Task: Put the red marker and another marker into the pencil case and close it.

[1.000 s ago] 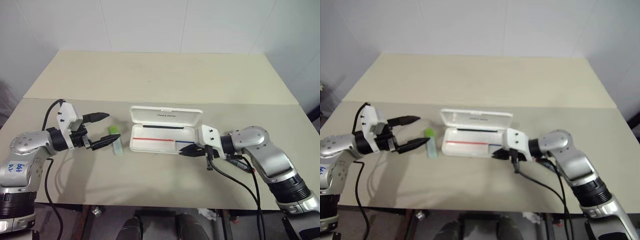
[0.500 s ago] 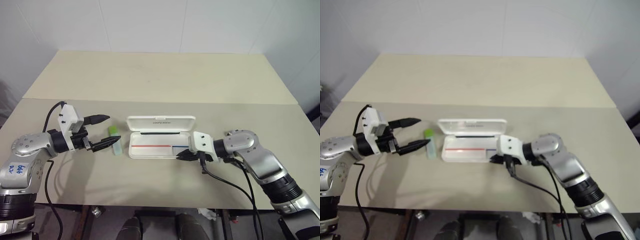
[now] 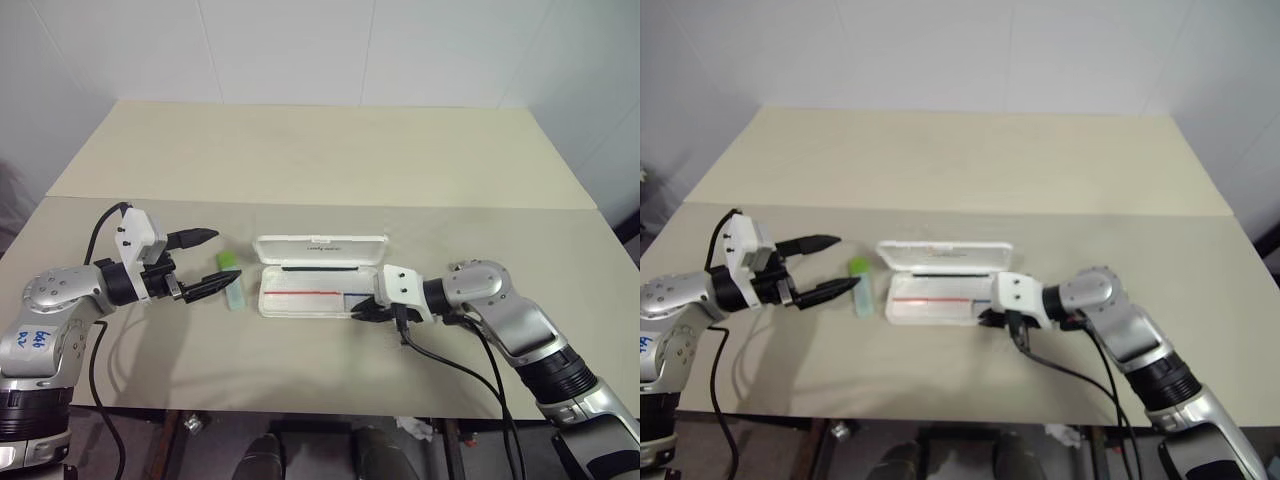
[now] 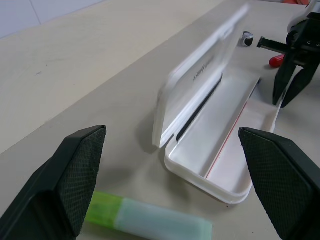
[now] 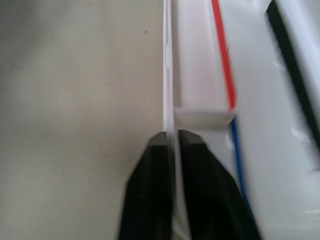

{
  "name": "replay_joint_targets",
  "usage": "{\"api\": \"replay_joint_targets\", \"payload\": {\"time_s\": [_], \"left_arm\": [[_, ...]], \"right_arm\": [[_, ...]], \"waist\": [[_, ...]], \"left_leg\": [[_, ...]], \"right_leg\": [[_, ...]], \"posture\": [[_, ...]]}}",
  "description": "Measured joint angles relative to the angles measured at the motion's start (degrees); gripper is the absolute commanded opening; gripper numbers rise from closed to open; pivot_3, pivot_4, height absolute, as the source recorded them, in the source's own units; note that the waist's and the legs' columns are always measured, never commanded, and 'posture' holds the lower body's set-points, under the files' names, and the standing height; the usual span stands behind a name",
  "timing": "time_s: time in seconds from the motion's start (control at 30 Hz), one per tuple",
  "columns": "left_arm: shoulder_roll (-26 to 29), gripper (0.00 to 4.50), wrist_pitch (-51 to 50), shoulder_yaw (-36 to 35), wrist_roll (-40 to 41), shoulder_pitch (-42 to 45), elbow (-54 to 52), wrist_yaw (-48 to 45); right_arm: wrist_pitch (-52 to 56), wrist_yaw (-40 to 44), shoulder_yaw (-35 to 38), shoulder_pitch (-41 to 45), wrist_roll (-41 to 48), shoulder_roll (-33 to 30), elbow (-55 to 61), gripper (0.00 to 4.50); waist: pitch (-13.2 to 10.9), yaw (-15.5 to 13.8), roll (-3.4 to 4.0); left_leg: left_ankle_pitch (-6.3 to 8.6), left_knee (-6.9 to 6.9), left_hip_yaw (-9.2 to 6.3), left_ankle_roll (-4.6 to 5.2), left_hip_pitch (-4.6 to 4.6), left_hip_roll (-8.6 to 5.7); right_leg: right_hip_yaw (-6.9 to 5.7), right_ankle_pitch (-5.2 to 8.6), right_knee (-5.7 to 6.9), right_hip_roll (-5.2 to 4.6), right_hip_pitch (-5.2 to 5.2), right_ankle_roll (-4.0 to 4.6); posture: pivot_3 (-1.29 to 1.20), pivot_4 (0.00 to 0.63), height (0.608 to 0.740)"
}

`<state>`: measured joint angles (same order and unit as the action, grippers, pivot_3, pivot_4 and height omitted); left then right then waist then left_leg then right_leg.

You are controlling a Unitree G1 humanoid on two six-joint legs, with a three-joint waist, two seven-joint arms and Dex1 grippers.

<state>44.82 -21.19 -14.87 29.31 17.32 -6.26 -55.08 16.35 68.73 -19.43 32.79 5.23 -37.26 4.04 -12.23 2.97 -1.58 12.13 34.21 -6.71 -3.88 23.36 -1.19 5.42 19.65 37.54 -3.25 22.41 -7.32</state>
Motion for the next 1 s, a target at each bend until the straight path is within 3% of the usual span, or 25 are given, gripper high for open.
{"api": "replay_joint_targets", "payload": {"time_s": [0.23, 0.3, 0.63, 1.0], "left_arm": [[-1.0, 4.5, 0.0, 0.1, 0.0, 0.1, 0.0, 0.0], [-1.0, 4.5, 0.0, 0.1, 0.0, 0.2, 0.0, 0.0], [-1.3, 4.5, 0.0, 0.2, 0.0, 0.3, 0.0, 0.0], [-2.6, 4.5, 0.1, 0.3, 0.0, 0.3, 0.0, 0.0]], "right_arm": [[0.0, -0.3, 0.1, 0.0, 0.1, 0.0, 0.0, 3.98], [0.0, -0.3, 0.2, 0.0, 0.4, -0.1, 0.0, 4.49], [0.0, 0.4, 6.7, -0.1, 6.2, -1.4, 1.6, 4.49], [1.3, 3.5, 8.5, 0.8, 2.2, -13.2, -4.2, 4.49]], "waist": [[0.0, 0.0, 0.0], [0.0, 0.0, 0.0], [0.0, -0.1, 0.0], [0.0, -0.5, 0.0]], "left_leg": [[0.0, 0.0, 0.0, 0.0, 0.0, 0.0], [0.0, 0.0, 0.0, 0.0, 0.0, 0.0], [0.0, 0.0, 0.0, 0.0, 0.0, -0.01], [0.0, 0.03, 0.02, 0.0, -0.01, -0.01]], "right_leg": [[0.0, 0.0, 0.0, 0.0, 0.0, 0.0], [0.0, 0.0, 0.0, 0.0, 0.0, 0.0], [0.0, 0.0, 0.0, -0.01, -0.01, 0.0], [0.0, 0.0, -0.01, -0.01, -0.02, 0.0]], "posture": [[0.0, 0.15, 0.74], [0.0, 0.15, 0.74], [0.0, 0.15, 0.74], [0.0, 0.15, 0.74]]}}
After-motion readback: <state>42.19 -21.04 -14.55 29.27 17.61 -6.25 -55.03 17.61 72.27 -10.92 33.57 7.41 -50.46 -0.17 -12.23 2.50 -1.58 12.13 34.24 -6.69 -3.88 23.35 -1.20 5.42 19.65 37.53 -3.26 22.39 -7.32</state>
